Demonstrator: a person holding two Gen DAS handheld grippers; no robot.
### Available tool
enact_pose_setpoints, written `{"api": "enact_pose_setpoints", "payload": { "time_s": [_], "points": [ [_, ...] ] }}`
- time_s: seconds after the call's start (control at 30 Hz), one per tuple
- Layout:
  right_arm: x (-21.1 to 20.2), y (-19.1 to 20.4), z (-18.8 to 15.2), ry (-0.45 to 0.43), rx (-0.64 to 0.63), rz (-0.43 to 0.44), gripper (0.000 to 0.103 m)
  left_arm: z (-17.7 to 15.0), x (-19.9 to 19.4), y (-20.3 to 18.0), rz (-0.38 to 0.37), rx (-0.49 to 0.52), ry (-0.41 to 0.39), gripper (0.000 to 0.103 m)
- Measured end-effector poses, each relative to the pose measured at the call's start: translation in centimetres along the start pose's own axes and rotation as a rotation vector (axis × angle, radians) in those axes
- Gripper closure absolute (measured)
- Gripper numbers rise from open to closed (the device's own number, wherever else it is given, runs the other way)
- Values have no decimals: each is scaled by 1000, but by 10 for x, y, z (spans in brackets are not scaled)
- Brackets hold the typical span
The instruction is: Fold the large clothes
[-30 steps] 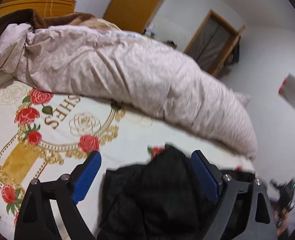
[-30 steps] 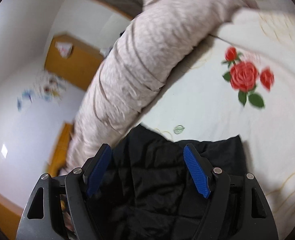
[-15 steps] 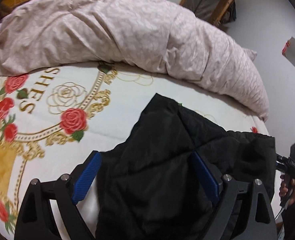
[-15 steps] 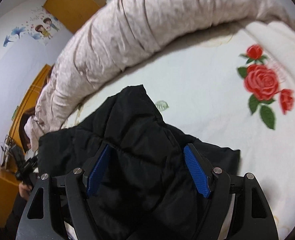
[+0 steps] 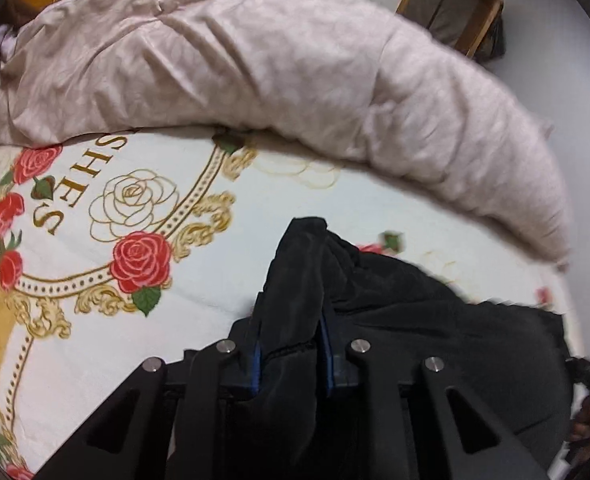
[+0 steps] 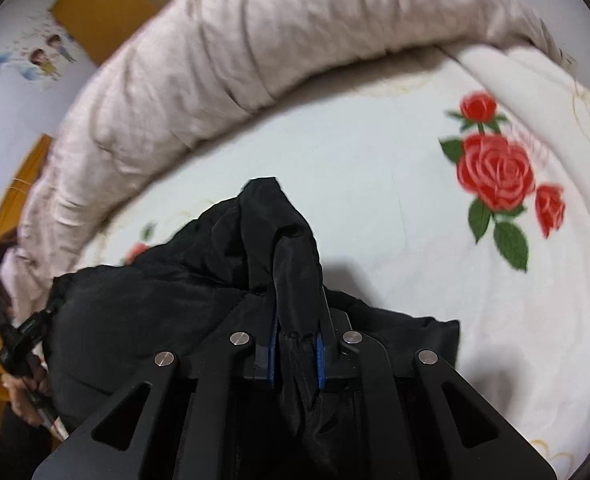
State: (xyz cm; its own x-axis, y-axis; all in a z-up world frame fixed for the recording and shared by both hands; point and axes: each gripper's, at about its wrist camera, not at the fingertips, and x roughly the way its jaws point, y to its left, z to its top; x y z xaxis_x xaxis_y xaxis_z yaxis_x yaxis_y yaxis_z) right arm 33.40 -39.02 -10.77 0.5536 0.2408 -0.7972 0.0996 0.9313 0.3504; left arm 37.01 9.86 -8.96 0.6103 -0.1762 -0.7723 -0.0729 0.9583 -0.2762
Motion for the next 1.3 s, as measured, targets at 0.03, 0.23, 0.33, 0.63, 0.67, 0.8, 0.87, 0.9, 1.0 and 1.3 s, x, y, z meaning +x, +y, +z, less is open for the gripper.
{"api": "enact_pose_setpoints", "payload": {
  "time_s": [0.03, 0.23, 0.33, 0.63, 0.67, 0.8, 0.87, 0.9, 1.0, 1.3],
  "points": [
    [10, -1, -3, 9, 1, -16, 89, -3, 10, 1, 12, -7, 12, 79],
    [38, -3, -9, 27, -26, -83, 86, -14, 41, 2, 67, -7, 12, 70],
    [38, -1, -8, 30, -45, -115, 84, -10, 43, 0, 92, -7, 23, 63],
    [-43, 39, 1, -139, -146, -171, 59, 15, -24, 0, 84, 16, -63, 47],
    [-51, 48, 1, -158, -165, -171, 57, 18, -35, -4, 76, 34, -86, 45],
    [-65, 83, -6, -197, -243, -199, 47, 18, -67, -31, 17, 118, -138, 40],
    [-65, 90, -8, -220, -246, -263, 47, 12, -74, -51, -28, 163, -135, 39],
    [-67, 88, -8, -235, -235, -284, 47, 10, -75, -57, -55, 173, -125, 39],
    [-76, 79, -9, -267, -187, -320, 47, -8, -70, -84, -172, 216, -60, 39],
    [0, 112, -32, -48, -304, -124, 47, -43, 9, -148, -209, 368, 68, 37]
  ]
}}
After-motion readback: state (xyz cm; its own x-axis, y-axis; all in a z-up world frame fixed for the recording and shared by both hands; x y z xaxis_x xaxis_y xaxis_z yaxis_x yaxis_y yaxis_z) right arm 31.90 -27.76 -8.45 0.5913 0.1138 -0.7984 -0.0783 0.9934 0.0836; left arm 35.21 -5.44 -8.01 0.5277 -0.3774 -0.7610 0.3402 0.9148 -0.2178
